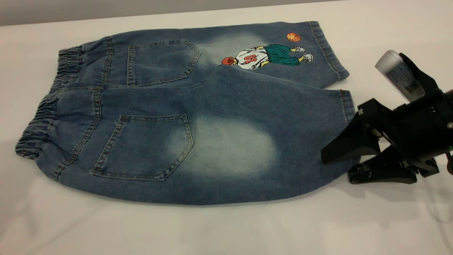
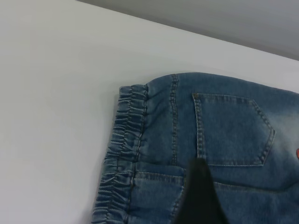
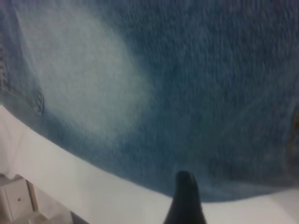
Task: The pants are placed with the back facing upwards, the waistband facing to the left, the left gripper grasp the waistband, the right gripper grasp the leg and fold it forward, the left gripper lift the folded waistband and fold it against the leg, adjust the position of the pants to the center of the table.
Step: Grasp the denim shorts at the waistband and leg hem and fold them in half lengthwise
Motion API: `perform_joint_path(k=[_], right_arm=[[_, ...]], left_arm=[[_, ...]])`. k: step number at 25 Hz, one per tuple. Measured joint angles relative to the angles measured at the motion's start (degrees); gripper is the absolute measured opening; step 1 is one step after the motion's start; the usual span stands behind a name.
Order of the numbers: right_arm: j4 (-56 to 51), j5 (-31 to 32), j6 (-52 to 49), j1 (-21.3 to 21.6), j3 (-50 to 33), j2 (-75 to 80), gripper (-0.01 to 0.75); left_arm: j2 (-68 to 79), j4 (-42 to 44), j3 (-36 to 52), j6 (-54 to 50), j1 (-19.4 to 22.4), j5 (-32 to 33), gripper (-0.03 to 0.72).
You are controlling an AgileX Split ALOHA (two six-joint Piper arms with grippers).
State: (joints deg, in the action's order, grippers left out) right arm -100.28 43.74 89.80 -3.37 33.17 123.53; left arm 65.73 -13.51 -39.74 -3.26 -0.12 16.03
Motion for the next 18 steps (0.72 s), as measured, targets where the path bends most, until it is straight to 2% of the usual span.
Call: perform_joint_path(k=[4,7,11,15,18], right_arm=[[0.08,3.68,0.18,1.88,0.36,0.11,0.476],[0.16,10.61,0.18,4.19,0.36,0.11,0.476],[0.22,16.78,0.18,7.74,0.36,0.06,0.476],[0.29,16.63,0.18,8.56,0.36,0.02,0.476],[0.39,13.72,0.18,8.51,0.36,0.0,0.476]], left_arm=[[0.0,0.0,0.0,0.0,0.0,0.06,0.454],[0.0,0.0,0.0,0.0,0.0,0.05,0.454],[0.0,0.0,0.0,0.0,0.0,0.05,0.454],[0.0,-0.05,0.0,0.0,0.0,0.11,0.454],[0.0,-0.05,0.07,0.0,0.0,0.19,0.454]])
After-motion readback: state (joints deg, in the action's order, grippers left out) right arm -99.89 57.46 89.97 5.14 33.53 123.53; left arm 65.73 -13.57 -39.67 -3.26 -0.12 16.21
